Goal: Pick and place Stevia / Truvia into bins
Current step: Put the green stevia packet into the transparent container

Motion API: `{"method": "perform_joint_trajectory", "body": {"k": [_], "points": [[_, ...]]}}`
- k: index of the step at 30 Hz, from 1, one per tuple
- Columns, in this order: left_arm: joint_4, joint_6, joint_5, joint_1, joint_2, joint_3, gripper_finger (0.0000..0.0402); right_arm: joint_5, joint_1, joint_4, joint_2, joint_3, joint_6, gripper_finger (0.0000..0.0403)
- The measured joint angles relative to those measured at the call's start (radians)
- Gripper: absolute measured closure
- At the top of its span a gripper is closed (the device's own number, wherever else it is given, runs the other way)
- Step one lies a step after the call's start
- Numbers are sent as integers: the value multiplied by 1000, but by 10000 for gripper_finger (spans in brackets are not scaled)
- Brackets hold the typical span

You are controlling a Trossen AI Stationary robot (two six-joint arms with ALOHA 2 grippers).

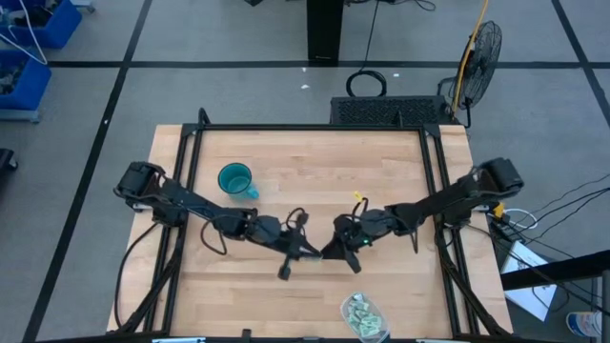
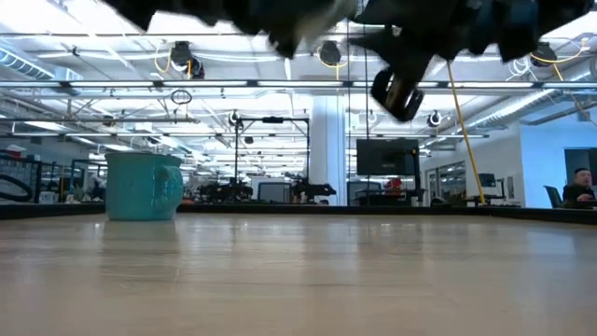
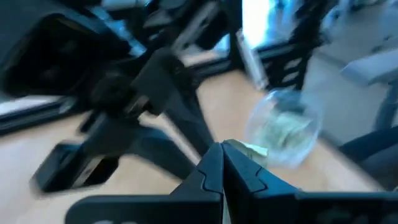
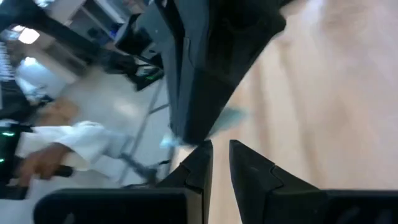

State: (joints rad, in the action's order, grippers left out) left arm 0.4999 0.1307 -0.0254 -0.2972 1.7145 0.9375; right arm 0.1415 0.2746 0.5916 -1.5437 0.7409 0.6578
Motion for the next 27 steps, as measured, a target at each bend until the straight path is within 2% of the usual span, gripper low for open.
{"method": "perform_joint_trajectory", "body": {"k": [5, 9, 15, 22, 27], "points": [[-68, 26, -59, -27, 128, 228, 400, 49, 75, -102, 117, -3, 107, 354], [-207, 114, -54, -49, 287, 478, 400, 62, 167, -289, 213, -3, 173, 351], [-316, 112, -55, -59, 511, 792, 400, 60, 319, -587, 348, -3, 241, 353], [-367, 36, -61, -81, 692, 950, 397, -38, 429, -643, 397, -3, 130, 353], [-412, -4, -80, -84, 720, 968, 395, -107, 450, -646, 397, -3, 113, 353]]}}
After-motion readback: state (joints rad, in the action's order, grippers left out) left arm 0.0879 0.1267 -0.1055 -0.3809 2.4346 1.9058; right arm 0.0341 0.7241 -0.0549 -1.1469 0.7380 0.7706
